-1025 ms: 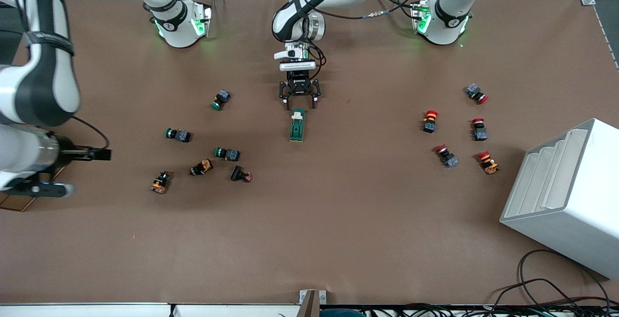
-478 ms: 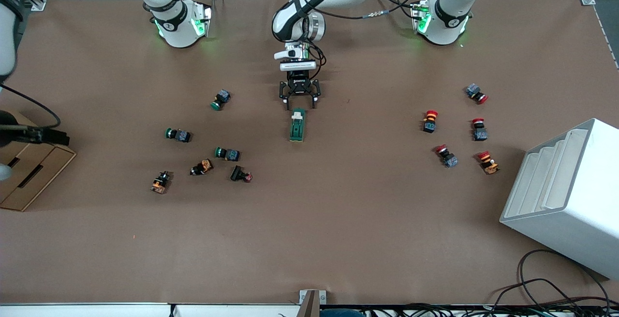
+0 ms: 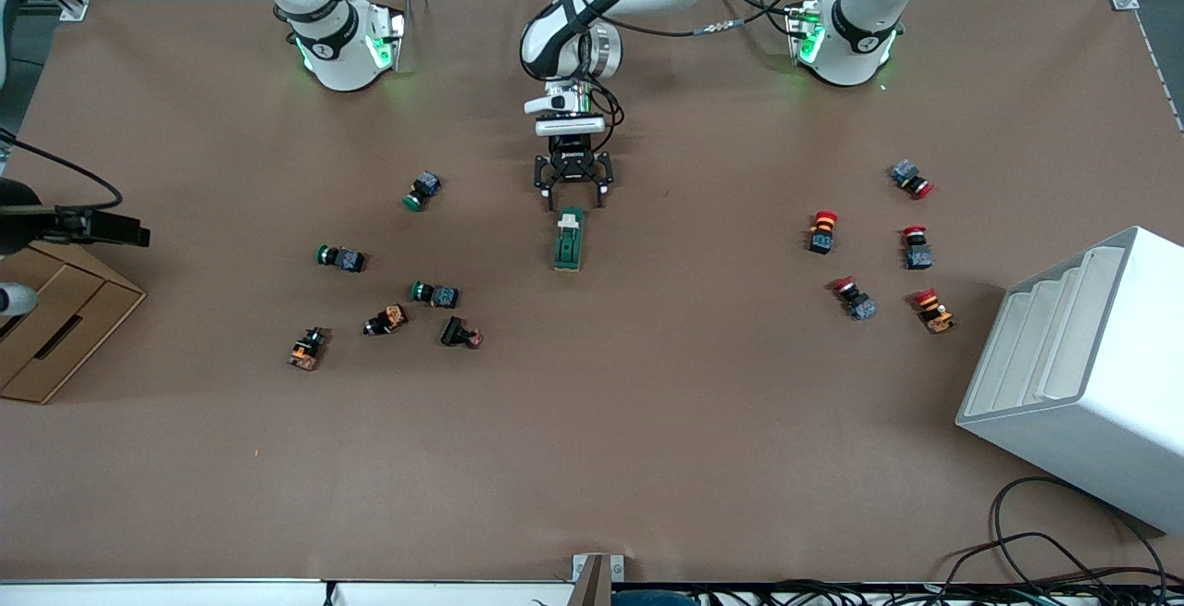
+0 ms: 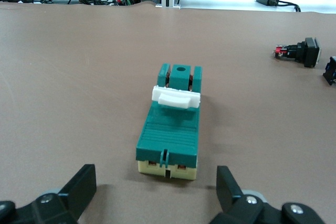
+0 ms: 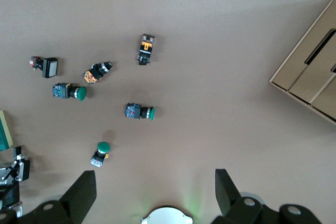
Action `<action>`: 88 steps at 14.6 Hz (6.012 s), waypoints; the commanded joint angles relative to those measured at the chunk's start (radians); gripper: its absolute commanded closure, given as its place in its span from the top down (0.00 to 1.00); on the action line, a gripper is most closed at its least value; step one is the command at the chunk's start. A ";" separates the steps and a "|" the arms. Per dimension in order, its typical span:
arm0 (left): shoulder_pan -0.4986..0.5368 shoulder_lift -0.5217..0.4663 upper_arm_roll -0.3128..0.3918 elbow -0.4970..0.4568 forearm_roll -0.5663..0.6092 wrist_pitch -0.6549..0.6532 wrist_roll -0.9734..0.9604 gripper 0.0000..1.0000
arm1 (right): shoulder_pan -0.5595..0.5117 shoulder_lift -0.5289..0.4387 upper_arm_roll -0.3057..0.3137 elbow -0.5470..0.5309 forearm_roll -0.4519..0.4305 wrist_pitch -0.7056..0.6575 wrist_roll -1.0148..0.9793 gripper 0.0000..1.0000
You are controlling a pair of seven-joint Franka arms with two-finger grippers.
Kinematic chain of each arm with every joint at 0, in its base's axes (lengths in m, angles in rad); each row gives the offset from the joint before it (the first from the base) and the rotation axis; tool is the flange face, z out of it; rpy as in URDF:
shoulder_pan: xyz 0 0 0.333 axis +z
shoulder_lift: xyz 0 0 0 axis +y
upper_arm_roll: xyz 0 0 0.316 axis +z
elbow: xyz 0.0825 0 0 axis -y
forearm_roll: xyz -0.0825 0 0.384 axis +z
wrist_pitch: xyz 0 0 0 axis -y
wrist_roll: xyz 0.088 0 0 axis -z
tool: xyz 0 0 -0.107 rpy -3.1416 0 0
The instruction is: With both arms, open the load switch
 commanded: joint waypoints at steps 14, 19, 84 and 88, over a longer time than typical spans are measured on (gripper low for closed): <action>0.010 0.013 0.007 0.024 0.020 0.024 -0.049 1.00 | 0.110 -0.299 -0.122 -0.326 0.018 0.147 -0.034 1.00; 0.010 0.012 0.006 0.024 0.020 0.023 -0.051 1.00 | 0.090 -0.377 -0.096 -0.327 0.014 0.125 -0.043 1.00; 0.783 -0.711 -0.034 0.408 -1.593 -0.244 1.853 1.00 | 0.063 -0.428 -0.079 -0.376 0.042 0.107 -0.043 1.00; 0.830 -0.716 -0.028 0.438 -1.601 -0.322 1.982 1.00 | 0.063 -0.426 -0.079 -0.376 0.044 0.102 -0.043 1.00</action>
